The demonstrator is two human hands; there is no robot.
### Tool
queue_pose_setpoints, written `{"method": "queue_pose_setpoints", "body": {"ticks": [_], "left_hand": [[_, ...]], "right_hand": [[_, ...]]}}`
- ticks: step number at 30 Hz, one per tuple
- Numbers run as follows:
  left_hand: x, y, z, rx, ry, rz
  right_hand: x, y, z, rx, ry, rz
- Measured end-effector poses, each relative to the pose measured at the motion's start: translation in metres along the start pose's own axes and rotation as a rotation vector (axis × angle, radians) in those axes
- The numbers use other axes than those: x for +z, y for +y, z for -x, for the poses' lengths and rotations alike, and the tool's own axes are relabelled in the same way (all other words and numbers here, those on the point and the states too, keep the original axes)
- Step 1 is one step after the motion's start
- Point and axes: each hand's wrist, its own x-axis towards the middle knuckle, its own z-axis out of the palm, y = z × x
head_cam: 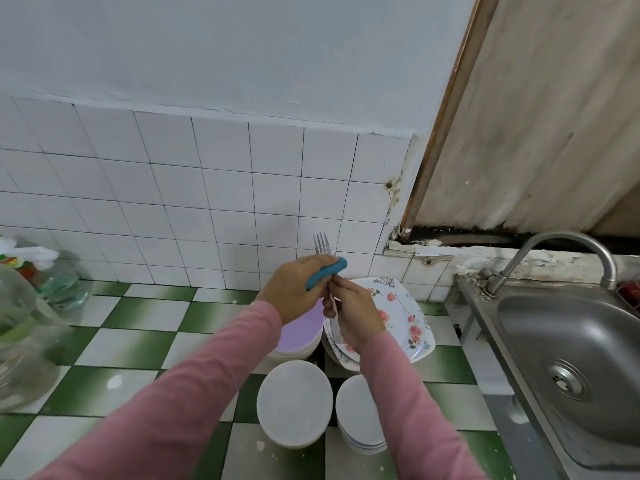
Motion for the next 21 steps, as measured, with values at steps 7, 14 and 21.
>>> {"method": "queue_pose_setpoints", "body": {"ticks": [7,14,21], "left_hand": [[-0.006,0.004,-0.001,-0.523,0.396,0.370],[-0.002,0.012,-0.006,-0.302,0.419,0.193],[0.000,0.010,-0.020,-0.346,0.257,0.154]], "right_hand": [[-0.004,0.004,0.002,-0.041,0.118,-0.013],[0.003,0.010,-0.001,-0.169,0.137,0.197],[0.001,0.017,0.005,-0.199,0.159,0.294]]}}
